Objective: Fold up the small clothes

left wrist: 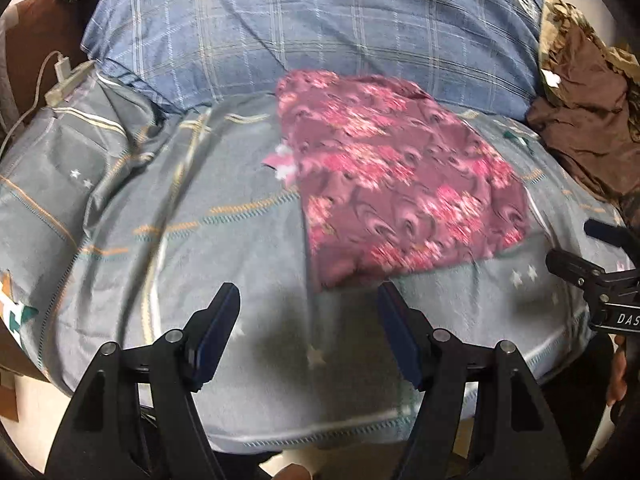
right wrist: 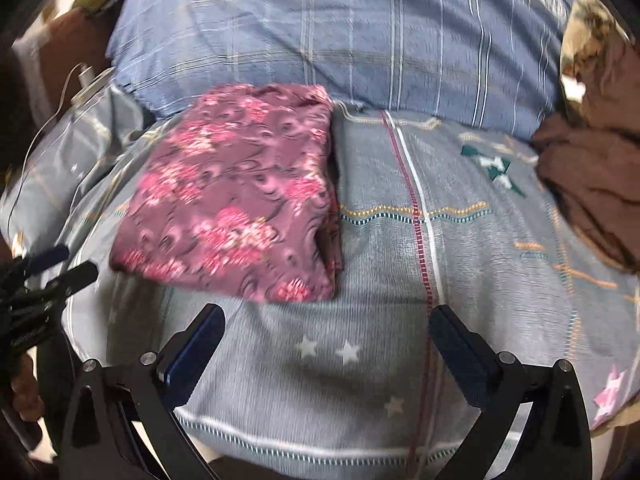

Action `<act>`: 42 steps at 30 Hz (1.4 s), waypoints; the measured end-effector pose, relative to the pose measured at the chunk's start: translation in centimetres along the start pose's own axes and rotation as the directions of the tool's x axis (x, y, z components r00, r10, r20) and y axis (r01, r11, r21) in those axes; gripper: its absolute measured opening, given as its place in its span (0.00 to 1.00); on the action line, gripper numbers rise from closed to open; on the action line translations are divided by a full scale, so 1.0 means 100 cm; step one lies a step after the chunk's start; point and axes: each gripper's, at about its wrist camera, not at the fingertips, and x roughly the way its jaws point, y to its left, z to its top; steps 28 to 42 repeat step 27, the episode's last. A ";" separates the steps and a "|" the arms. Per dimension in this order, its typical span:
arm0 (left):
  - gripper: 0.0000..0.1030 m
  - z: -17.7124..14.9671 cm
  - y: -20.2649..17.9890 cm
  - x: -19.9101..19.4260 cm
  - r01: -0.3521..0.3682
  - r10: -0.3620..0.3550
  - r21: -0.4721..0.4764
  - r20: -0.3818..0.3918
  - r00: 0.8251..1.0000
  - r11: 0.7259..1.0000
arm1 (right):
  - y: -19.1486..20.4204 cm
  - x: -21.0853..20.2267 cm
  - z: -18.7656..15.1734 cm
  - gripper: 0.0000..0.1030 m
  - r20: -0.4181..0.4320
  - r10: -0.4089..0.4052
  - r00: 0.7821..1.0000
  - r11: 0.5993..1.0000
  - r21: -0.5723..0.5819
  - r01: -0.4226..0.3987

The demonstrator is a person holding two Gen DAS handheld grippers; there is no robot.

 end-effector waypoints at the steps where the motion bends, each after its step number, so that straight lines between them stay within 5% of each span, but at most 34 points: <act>1: 0.68 -0.003 -0.002 -0.001 0.006 -0.006 0.001 -0.005 1.000 1.000 | 0.002 -0.004 -0.002 1.00 0.015 -0.025 1.000 1.000 -0.016 0.025; 15: 0.68 -0.021 -0.032 -0.016 0.056 -0.057 0.140 0.002 0.998 0.989 | -0.006 -0.022 -0.018 1.00 0.019 -0.083 0.996 0.997 0.006 0.083; 22: 0.69 -0.010 -0.051 -0.034 0.057 -0.072 0.205 0.069 0.995 0.977 | -0.010 -0.022 -0.018 1.00 0.006 -0.099 0.995 0.995 0.012 0.099; 42: 0.70 -0.004 -0.055 -0.030 0.048 -0.061 0.217 0.054 0.997 0.975 | -0.014 -0.023 -0.016 1.00 0.006 -0.114 0.993 0.993 0.018 0.114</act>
